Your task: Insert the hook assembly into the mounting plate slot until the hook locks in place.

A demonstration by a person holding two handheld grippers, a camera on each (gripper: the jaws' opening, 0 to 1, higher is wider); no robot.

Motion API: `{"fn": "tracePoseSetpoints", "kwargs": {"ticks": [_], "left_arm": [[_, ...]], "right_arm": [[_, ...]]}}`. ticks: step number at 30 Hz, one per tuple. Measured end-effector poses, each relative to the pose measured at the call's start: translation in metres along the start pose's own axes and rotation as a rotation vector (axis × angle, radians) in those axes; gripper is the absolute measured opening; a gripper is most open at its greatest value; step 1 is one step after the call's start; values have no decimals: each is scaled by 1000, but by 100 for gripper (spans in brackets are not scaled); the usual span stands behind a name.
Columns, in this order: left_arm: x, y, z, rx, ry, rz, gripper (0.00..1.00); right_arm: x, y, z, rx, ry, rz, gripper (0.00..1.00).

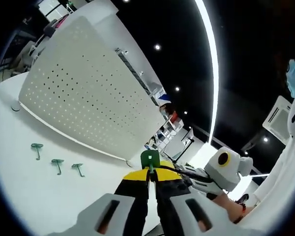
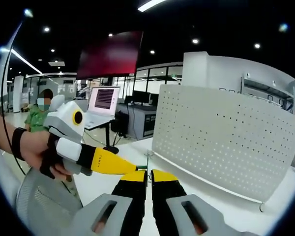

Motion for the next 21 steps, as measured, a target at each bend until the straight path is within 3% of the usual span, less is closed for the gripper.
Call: {"fn": "tracePoseSetpoints", "kwargs": {"ticks": [21], "left_arm": [[0,0,2,7,-14,-4,5]], "right_arm": [[-3,1,0,4,34,-6,2]]}}
Point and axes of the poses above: the point that each gripper's makers call its tool centre point, and the gripper's own axes: y roughly forward along the fingers, z roughly to its left, x roughly out of its top, the point moved 10 cm from there along -y, roughly backward along the fingers, and after that the axes turned 11 degrees about y, right-handed, at the moved point
